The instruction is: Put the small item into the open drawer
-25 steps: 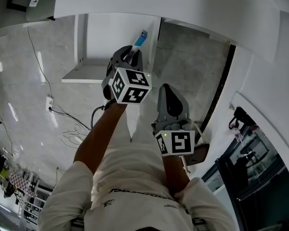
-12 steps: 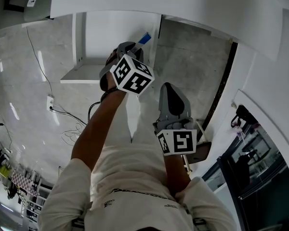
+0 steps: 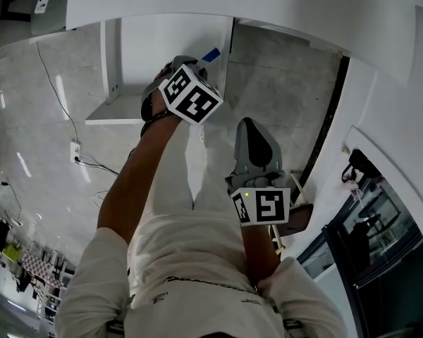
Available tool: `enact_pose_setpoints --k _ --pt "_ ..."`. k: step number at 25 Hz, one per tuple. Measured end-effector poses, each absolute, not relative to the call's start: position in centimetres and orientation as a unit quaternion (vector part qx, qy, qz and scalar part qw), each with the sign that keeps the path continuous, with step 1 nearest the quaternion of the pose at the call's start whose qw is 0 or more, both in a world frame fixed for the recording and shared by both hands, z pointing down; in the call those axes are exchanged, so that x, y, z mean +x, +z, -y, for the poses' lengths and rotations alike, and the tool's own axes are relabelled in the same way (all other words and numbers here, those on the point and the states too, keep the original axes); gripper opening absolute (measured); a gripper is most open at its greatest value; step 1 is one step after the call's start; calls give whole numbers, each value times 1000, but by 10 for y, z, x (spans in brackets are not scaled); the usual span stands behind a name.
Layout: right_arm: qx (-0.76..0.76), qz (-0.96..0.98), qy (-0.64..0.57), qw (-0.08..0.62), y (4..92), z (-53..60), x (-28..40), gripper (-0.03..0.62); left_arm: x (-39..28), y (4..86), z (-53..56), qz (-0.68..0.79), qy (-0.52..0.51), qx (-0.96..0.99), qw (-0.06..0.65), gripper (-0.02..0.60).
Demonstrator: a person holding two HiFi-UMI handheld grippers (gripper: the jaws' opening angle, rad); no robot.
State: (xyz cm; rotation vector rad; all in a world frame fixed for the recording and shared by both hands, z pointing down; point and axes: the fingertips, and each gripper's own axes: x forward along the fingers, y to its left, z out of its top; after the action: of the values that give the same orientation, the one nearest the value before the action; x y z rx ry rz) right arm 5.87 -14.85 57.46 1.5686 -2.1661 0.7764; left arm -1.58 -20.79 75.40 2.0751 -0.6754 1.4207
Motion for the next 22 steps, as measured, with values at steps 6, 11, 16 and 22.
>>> enact_pose_setpoints --k 6,11,16,22 --pt "555 761 282 182 584 144 63 -2 -14 765 204 230 542 765 260 89" --pt "555 761 282 181 585 144 62 -2 -15 774 207 228 560 760 238 89" --pt "549 761 294 182 592 143 60 -2 -19 783 211 226 572 758 217 91" --pt "548 760 297 185 594 139 63 -2 -19 788 212 221 575 759 211 92"
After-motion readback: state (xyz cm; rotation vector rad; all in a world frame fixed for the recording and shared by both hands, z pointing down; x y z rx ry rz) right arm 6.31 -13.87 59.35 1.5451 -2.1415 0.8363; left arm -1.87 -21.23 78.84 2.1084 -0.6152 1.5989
